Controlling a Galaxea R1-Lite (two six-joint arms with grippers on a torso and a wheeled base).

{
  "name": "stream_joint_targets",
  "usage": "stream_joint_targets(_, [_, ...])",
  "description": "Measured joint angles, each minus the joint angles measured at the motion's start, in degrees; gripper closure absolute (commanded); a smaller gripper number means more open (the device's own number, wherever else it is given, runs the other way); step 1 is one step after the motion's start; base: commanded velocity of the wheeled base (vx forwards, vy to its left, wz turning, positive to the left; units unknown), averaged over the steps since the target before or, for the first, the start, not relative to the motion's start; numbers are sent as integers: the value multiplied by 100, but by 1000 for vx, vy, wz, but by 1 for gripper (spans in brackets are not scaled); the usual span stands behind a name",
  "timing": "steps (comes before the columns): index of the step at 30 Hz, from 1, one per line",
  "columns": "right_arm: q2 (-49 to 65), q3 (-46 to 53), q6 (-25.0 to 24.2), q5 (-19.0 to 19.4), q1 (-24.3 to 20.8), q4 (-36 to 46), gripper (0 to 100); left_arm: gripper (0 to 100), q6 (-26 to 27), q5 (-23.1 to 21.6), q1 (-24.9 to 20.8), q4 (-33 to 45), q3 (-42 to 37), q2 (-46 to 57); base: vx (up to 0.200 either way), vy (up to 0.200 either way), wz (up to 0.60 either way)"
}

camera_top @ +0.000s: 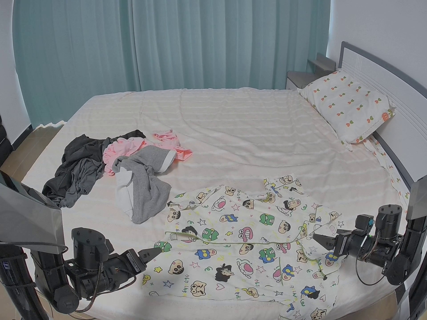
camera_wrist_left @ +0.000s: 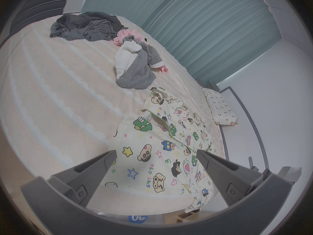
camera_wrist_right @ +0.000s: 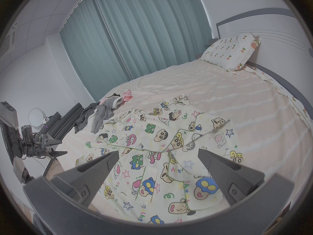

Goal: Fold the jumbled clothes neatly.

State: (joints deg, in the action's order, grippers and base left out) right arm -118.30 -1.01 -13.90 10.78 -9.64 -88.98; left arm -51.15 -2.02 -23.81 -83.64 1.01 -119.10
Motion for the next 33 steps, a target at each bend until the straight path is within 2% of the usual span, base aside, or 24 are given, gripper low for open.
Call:
stream_joint_targets(22, [7,0,0,-115,-91,2,0,0,2,-5,0,0,0,-49,0,0,0])
stream_joint_targets(28, [5,2,-6,-130,-144,2,0,0,9,0,0,0,0,-55,200,0,0])
stream_joint_targets(33, [-6,0,-9,-137,-155,0,0,0,57,-13,0,-116,0,-55,0,0,0])
